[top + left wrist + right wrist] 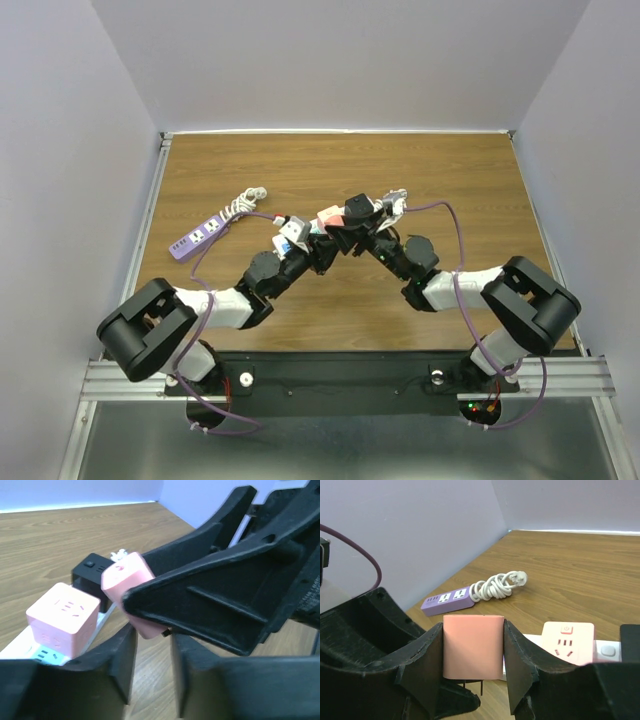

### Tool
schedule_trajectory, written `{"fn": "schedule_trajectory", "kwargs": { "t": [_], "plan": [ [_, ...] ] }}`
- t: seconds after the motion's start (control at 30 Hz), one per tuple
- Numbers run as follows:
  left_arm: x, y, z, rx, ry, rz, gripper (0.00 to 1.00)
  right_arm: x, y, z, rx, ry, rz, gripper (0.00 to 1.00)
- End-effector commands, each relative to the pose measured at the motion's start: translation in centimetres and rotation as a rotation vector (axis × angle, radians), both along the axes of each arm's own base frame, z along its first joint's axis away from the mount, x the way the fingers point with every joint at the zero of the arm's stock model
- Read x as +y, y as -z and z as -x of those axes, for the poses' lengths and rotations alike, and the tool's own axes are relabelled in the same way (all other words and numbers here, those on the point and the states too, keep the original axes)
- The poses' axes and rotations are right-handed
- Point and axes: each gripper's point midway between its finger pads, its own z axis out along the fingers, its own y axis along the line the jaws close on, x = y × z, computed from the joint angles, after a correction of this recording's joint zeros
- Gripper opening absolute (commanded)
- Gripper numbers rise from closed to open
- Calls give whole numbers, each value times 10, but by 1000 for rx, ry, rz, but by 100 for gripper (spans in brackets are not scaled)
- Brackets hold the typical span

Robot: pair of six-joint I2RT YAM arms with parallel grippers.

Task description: Insert the plug

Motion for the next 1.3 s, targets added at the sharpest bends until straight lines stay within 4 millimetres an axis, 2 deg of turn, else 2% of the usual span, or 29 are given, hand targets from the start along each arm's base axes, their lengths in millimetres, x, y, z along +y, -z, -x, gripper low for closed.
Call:
{"fn": "schedule_trajectory", "kwargs": {
  "t": [0.0,0.1,0.13,0.17,0.33,0.47,0.53,0.57,0.6,0.67,0.73,0.8,0.9,1.07,1.27],
  "plan": [
    [5,-128,11,-362,11,318,24,10,-3,21,-21,-76,-15,1],
    [5,-127,12,-382,12,305,13,10,2,22,-12,-80,-8,1],
    [6,-125,11,-384,6,299,2,9,5,23,-8,-83,-1,5],
    [7,-124,11,-385,0,294,0,9,7,24,-6,-84,3,9],
    [13,-111,9,-416,-39,222,0,4,12,29,-23,-85,34,25],
    [13,-96,8,-420,-42,128,0,-1,13,32,-37,-78,127,57],
    [16,-94,10,-427,-42,108,0,-4,13,30,-37,-60,161,67],
    [16,-92,11,-424,-40,106,0,-6,20,30,-15,-56,199,71],
    [17,-91,12,-440,-41,82,0,-8,11,27,-39,-40,208,76],
    [15,-88,11,-437,-37,50,0,-12,9,28,-40,-34,232,85],
    [13,-84,12,-433,-19,18,0,-13,9,29,-44,-36,262,91],
    [12,-80,16,-443,1,-9,0,-16,0,27,-67,-12,273,93],
    [13,-76,18,-440,7,-37,0,-22,-3,27,-76,4,298,96],
    [11,-60,25,-447,53,-97,0,-26,-30,29,-103,-8,288,97],
    [21,-41,14,-409,-20,-158,0,-26,-52,51,-121,-93,266,97]
  ]
}}
